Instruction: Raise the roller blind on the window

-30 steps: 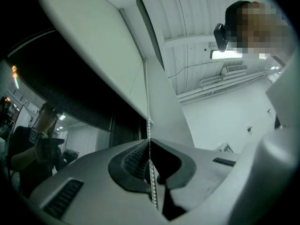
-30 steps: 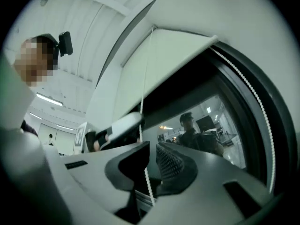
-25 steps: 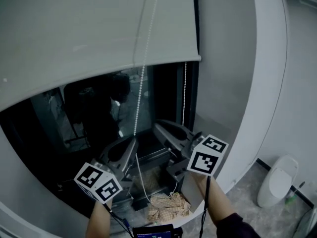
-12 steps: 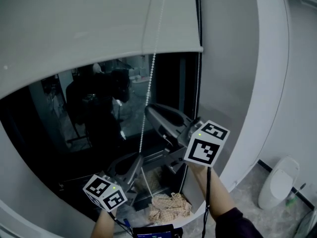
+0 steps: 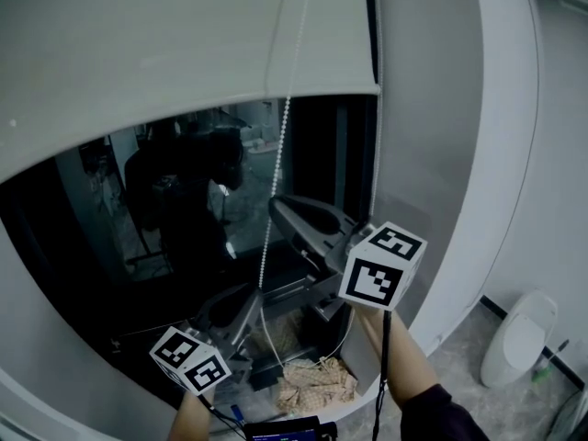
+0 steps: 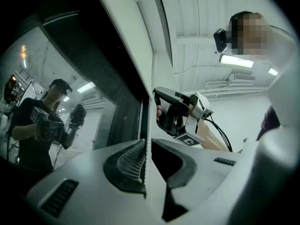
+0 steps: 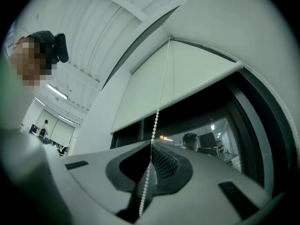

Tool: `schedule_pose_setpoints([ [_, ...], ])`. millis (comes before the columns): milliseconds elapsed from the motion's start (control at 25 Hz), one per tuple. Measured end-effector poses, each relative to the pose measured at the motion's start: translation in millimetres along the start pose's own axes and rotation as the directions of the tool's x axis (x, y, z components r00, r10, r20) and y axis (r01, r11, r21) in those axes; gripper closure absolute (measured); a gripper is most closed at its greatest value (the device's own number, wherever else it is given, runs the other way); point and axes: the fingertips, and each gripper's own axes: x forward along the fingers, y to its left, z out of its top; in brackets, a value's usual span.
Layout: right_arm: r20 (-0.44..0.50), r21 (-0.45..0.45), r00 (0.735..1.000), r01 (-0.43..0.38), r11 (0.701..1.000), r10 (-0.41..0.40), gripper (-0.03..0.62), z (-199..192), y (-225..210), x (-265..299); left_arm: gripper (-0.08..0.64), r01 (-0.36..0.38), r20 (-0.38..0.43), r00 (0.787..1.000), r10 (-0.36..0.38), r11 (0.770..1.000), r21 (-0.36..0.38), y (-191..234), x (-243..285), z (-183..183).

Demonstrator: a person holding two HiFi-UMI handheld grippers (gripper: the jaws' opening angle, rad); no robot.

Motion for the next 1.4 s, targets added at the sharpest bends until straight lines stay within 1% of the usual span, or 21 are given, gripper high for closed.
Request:
schedule_pose_setpoints([
  [80, -0.016, -0.024, 1.000, 0.009, 1.000, -0.009, 0.575, 1.6, 2.6, -3.2, 0.540, -0.012, 0.042, 0.999, 0.013, 0.999, -0.034, 5.6, -5.9, 15.3],
  [160, -0.058, -0.053, 0.998, 0.008, 0.999, -0.011, 0.575, -3.9, 6.0, -4.7, 0.540, -0.010, 0.089, 0.996, 0.016, 0.998, -0.061, 8.2, -6.9, 41.0],
  [240, -0.109, -0.077, 0.994, 0.002, 0.997, -0.011, 0.575, -13.6, 8.2, -2.2, 0.540, 0.005, 0.119, 0.993, 0.002, 0.998, -0.055, 5.1, 1.4, 74.5],
  [320, -0.157, -0.090, 0.988, -0.005, 0.996, -0.009, 0.575, -29.7, 9.6, 1.8, 0.540, 0.020, 0.129, 0.991, -0.019, 1.000, -0.013, -1.4, 15.1, 105.8],
  [400, -0.200, -0.086, 0.980, -0.013, 0.996, -0.004, 0.575, -51.7, 14.1, 4.1, 0.540, 0.031, 0.123, 0.992, -0.036, 0.998, 0.047, -8.9, 27.9, 127.4],
  [520, -0.243, -0.047, 0.970, -0.028, 0.998, 0.016, 0.575, -81.4, 26.1, 2.1, 0.538, 0.019, 0.096, 0.995, -0.034, 0.989, 0.146, -18.2, 43.3, 145.5],
  [600, -0.264, -0.021, 0.964, -0.039, 0.999, 0.032, 0.575, -100.4, 34.4, -2.4, 0.537, 0.002, 0.083, 0.996, -0.018, 0.981, 0.192, -20.2, 49.3, 148.6],
  [680, -0.286, -0.003, 0.957, -0.050, 0.999, 0.047, 0.575, -117.5, 41.4, -7.1, 0.537, -0.010, 0.077, 0.997, -0.007, 0.977, 0.212, -20.1, 52.9, 148.9],
  [800, -0.298, 0.027, 0.952, -0.061, 0.998, 0.067, 0.575, -134.3, 48.8, -13.6, 0.538, -0.015, 0.077, 0.997, -0.001, 0.976, 0.215, -20.5, 54.2, 148.5],
  [960, -0.285, 0.037, 0.956, -0.058, 0.998, 0.066, 0.575, -137.3, 46.2, -20.6, 0.541, -0.005, 0.090, 0.996, -0.014, 0.977, 0.212, -24.5, 50.9, 146.8],
  [1040, -0.285, 0.045, 0.957, -0.052, 0.998, 0.063, 0.575, -133.8, 39.2, -24.1, 0.541, -0.010, 0.106, 0.994, -0.013, 0.978, 0.207, -24.7, 48.4, 148.2],
  [1080, -0.270, 0.054, 0.961, -0.042, 0.998, 0.055, 0.574, -128.5, 34.2, -25.6, 0.541, -0.012, 0.111, 0.994, -0.011, 0.979, 0.202, -24.2, 47.1, 148.1],
  [1160, -0.209, 0.070, 0.977, -0.015, 0.997, 0.029, 0.574, -108.7, 22.9, -25.7, 0.541, -0.013, 0.108, 0.994, -0.009, 0.980, 0.201, -22.9, 45.0, 143.7],
  [1240, -0.129, 0.087, 0.992, 0.004, 0.996, 0.007, 0.574, -79.9, 13.2, -22.8, 0.541, -0.016, 0.087, 0.996, -0.002, 0.978, 0.206, -19.8, 44.1, 129.8],
  [1320, -0.044, 0.109, 0.999, 0.011, 0.994, -0.007, 0.572, -50.4, 5.7, -19.4, 0.541, -0.017, 0.056, 0.998, 0.006, 0.979, 0.201, -14.5, 40.0, 105.7],
  [1400, 0.025, 0.115, 1.000, 0.002, 0.993, -0.005, 0.555, -26.9, 2.3, -15.2, 0.541, -0.020, 0.026, 1.000, 0.015, 0.982, 0.190, -7.5, 31.1, 77.4],
])
